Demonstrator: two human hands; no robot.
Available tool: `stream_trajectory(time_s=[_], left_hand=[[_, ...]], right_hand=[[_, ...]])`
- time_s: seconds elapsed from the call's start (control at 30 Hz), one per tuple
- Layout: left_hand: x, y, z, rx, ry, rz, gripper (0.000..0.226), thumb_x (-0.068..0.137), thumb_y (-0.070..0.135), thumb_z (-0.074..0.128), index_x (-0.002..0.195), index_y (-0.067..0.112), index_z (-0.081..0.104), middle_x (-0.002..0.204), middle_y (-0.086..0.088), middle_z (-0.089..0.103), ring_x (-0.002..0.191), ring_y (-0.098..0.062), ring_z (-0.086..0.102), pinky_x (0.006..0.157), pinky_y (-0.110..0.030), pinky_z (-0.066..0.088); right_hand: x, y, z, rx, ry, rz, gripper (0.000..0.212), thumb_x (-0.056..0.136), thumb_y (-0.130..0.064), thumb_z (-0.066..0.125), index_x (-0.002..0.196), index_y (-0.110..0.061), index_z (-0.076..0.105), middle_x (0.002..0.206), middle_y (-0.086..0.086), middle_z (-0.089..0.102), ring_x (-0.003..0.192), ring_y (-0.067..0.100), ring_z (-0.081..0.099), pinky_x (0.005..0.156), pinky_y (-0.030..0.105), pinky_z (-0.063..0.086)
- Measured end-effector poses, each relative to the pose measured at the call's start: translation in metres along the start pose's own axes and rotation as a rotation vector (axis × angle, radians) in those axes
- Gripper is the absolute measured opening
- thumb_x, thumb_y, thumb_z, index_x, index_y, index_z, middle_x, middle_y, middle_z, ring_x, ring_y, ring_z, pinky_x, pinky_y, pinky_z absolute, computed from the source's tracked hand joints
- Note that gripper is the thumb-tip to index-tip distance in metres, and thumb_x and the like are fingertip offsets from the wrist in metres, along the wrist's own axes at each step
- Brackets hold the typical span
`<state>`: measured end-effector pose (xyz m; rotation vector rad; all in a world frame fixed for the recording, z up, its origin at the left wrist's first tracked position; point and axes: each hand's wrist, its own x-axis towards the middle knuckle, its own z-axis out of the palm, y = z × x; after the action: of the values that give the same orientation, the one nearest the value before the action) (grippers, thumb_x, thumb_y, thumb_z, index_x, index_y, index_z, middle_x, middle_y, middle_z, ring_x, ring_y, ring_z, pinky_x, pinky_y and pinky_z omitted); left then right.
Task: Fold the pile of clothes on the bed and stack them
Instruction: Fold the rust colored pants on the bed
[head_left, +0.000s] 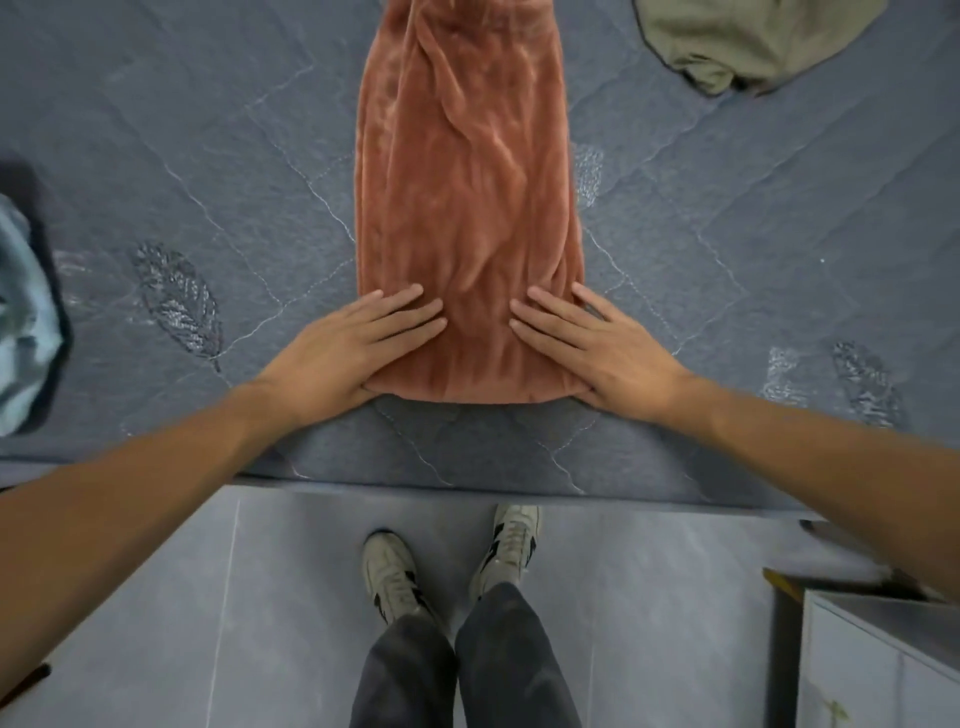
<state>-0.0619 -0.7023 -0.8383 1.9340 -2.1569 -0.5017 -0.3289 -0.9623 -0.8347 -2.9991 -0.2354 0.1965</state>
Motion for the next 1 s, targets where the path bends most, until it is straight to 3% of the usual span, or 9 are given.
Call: stream_trajectory(time_s=[0.1, 0.17, 0.27, 0.4, 0.5, 0.63, 0.7, 0.83, 1.0], left_hand=[[-0.004, 0.005, -0.01, -0.11, 0.039, -0.033, 0.086, 0.087, 0.008, 0.08, 0.161, 0.011, 0.036, 0.168, -0.001, 0.034, 0.159, -0.024, 0.024, 0.126, -0.052, 0.029], [-0.009, 0.012, -0.019, -0.219, 0.097, -0.081, 0.074, 0.092, 0.009, 0.076, 0.158, 0.01, 0.042, 0.164, -0.001, 0.04, 0.156, -0.024, 0.032, 0.125, -0.051, 0.032], [-0.012, 0.02, -0.04, -0.361, 0.23, -0.176, 0.06, 0.093, 0.005, 0.073, 0.15, 0.009, 0.055, 0.155, 0.0, 0.053, 0.148, -0.018, 0.046, 0.124, -0.038, 0.036], [-0.002, 0.019, -0.073, -0.401, 0.399, -0.334, 0.061, 0.08, -0.015, 0.079, 0.132, 0.014, 0.069, 0.122, 0.001, 0.072, 0.112, -0.019, 0.07, 0.1, -0.026, 0.05], [0.013, 0.008, -0.096, -0.39, 0.484, -0.391, 0.051, 0.082, -0.013, 0.077, 0.123, 0.016, 0.069, 0.106, 0.003, 0.068, 0.098, -0.012, 0.065, 0.089, -0.023, 0.048], [0.043, -0.016, -0.117, -0.331, 0.558, -0.425, 0.045, 0.088, -0.005, 0.074, 0.127, 0.016, 0.065, 0.106, 0.013, 0.062, 0.101, 0.001, 0.059, 0.092, -0.014, 0.042], [0.062, -0.032, -0.124, -0.298, 0.569, -0.453, 0.046, 0.089, -0.002, 0.073, 0.128, 0.019, 0.063, 0.106, 0.016, 0.059, 0.097, 0.0, 0.057, 0.092, -0.018, 0.044], [0.11, -0.065, -0.137, -0.222, 0.629, -0.537, 0.034, 0.091, 0.018, 0.07, 0.124, 0.022, 0.062, 0.113, 0.001, 0.065, 0.1, -0.029, 0.061, 0.088, -0.047, 0.052], [0.186, -0.118, -0.163, -0.26, 0.732, -0.67, 0.03, 0.085, 0.023, 0.074, 0.114, 0.022, 0.066, 0.111, -0.002, 0.071, 0.105, -0.028, 0.064, 0.091, -0.041, 0.05]], right_hand=[[0.0, 0.004, -0.016, 0.123, -0.05, -0.022, 0.065, 0.102, -0.025, 0.044, 0.164, -0.011, 0.027, 0.173, 0.002, 0.02, 0.161, 0.022, 0.01, 0.13, 0.051, 0.015], [-0.001, 0.005, -0.033, 0.267, -0.035, 0.02, 0.062, 0.099, -0.015, 0.046, 0.16, -0.009, 0.037, 0.169, 0.003, 0.031, 0.16, 0.021, 0.018, 0.129, 0.051, 0.02], [-0.003, 0.006, -0.059, 0.386, 0.082, 0.133, 0.059, 0.092, 0.0, 0.057, 0.151, -0.007, 0.052, 0.16, 0.004, 0.047, 0.153, 0.021, 0.036, 0.124, 0.048, 0.033], [0.008, 0.012, -0.092, 0.4, 0.237, 0.265, 0.058, 0.084, -0.001, 0.062, 0.141, -0.01, 0.062, 0.139, 0.003, 0.066, 0.13, 0.024, 0.062, 0.104, 0.045, 0.051], [0.026, 0.024, -0.111, 0.427, 0.328, 0.321, 0.056, 0.082, -0.001, 0.063, 0.136, -0.012, 0.063, 0.127, 0.0, 0.067, 0.114, 0.023, 0.066, 0.09, 0.042, 0.054], [0.052, 0.049, -0.125, 0.473, 0.439, 0.44, 0.051, 0.084, -0.005, 0.064, 0.134, -0.014, 0.063, 0.11, 0.0, 0.064, 0.099, 0.025, 0.065, 0.078, 0.045, 0.054], [0.065, 0.062, -0.127, 0.515, 0.499, 0.501, 0.044, 0.087, -0.009, 0.066, 0.131, -0.017, 0.063, 0.111, -0.002, 0.065, 0.1, 0.024, 0.065, 0.079, 0.046, 0.054], [0.101, 0.091, -0.132, 0.582, 0.633, 0.579, 0.032, 0.093, -0.021, 0.069, 0.124, -0.026, 0.062, 0.114, -0.013, 0.066, 0.103, 0.013, 0.065, 0.082, 0.043, 0.054], [0.157, 0.143, -0.132, 0.6, 0.721, 0.877, 0.04, 0.091, -0.035, 0.074, 0.129, -0.027, 0.061, 0.112, -0.004, 0.071, 0.102, 0.015, 0.065, 0.089, 0.045, 0.054]])
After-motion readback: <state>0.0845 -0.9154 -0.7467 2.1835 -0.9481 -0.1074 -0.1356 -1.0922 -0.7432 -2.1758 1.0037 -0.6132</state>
